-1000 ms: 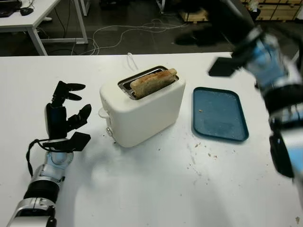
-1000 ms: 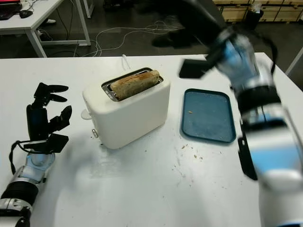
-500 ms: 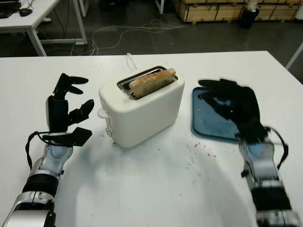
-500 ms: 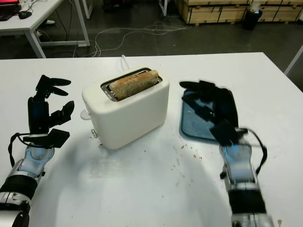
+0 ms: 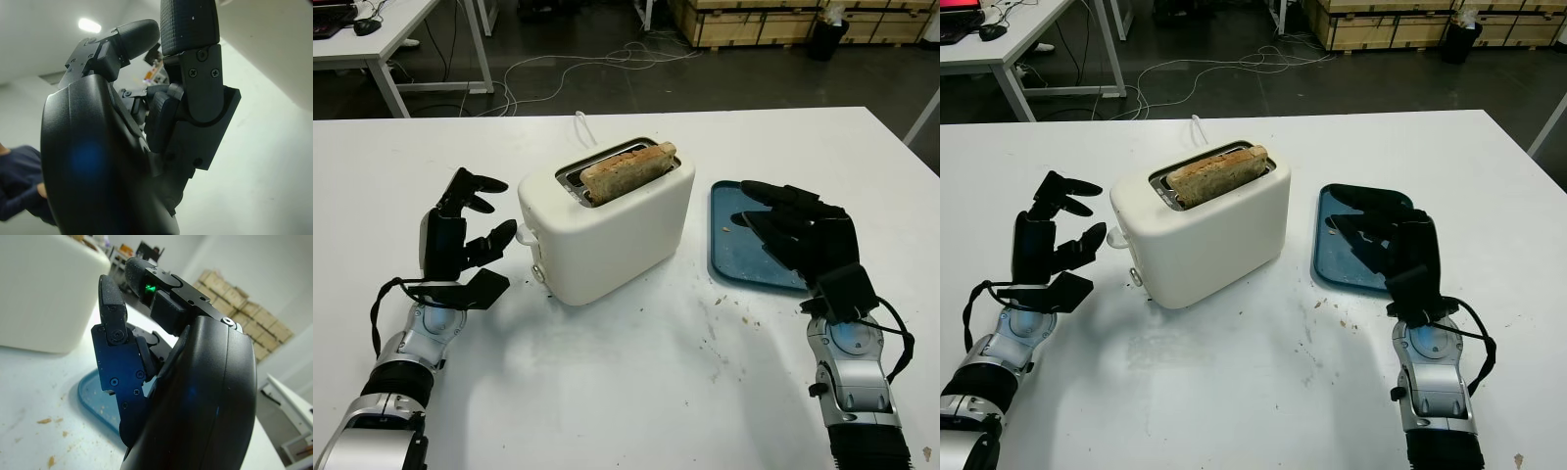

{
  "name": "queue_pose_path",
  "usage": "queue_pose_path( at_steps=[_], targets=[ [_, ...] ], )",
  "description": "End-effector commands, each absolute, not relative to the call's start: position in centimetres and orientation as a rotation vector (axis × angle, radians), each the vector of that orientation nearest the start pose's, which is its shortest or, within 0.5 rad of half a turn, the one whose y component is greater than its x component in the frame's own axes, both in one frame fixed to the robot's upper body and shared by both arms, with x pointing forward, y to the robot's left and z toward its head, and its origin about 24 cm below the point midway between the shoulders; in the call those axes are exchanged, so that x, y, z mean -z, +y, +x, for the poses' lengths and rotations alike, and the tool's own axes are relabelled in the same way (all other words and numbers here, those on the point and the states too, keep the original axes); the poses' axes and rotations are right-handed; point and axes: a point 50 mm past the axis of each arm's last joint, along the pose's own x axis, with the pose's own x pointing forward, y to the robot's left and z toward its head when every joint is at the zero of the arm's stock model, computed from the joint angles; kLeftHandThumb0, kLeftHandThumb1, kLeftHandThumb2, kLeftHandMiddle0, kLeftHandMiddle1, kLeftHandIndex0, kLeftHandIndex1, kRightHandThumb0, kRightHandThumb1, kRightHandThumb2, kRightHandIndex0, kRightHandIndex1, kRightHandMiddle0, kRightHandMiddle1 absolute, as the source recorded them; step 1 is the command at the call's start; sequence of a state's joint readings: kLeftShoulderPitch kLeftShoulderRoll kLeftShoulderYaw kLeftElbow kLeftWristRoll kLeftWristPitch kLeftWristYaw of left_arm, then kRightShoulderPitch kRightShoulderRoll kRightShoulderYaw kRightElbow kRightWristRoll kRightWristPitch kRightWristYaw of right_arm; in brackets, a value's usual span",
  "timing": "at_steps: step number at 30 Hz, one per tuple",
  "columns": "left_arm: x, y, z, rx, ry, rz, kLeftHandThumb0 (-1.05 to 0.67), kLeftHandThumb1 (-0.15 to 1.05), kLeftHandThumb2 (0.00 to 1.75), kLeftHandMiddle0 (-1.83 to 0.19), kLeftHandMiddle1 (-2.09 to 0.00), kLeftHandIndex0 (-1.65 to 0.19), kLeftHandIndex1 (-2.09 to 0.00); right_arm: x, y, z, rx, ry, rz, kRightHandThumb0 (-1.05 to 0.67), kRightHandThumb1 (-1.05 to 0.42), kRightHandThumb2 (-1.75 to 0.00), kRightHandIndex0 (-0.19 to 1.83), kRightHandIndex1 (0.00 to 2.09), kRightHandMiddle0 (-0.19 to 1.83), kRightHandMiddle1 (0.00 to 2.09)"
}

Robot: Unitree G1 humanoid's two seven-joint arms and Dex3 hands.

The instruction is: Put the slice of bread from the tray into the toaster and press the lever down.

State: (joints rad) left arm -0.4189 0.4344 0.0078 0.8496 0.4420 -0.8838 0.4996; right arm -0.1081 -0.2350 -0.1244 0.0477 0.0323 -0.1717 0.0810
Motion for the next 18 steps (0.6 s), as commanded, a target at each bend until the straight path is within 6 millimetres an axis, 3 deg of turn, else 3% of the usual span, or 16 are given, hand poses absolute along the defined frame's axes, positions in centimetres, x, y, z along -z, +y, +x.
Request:
queue_pose_path(
  at_steps=[1, 18],
  targets=[
    [-8.0, 23.6, 29.9, -0.147, -0.597, 0.685, -1.05, 0.92, 0.68, -0.32, -1.7, -0.15, -1.46, -9.2, -21.3, 27.5, 0.01, -0.243, -0.211, -0.44, -0.92, -0.14, 0.94, 0.45, 1.0, 0.01],
    [-9.1, 23.9, 29.3, -0.11, -0.654, 0.734, -1.05, 0.92, 0.69, -0.25, -1.73, -0.11, -1.47, -8.0, -20.1, 28.3, -0.016, -0.121, -0.065, -0.46, -0.92, -0.15, 0.97, 0.48, 1.01, 0.01]
  ],
)
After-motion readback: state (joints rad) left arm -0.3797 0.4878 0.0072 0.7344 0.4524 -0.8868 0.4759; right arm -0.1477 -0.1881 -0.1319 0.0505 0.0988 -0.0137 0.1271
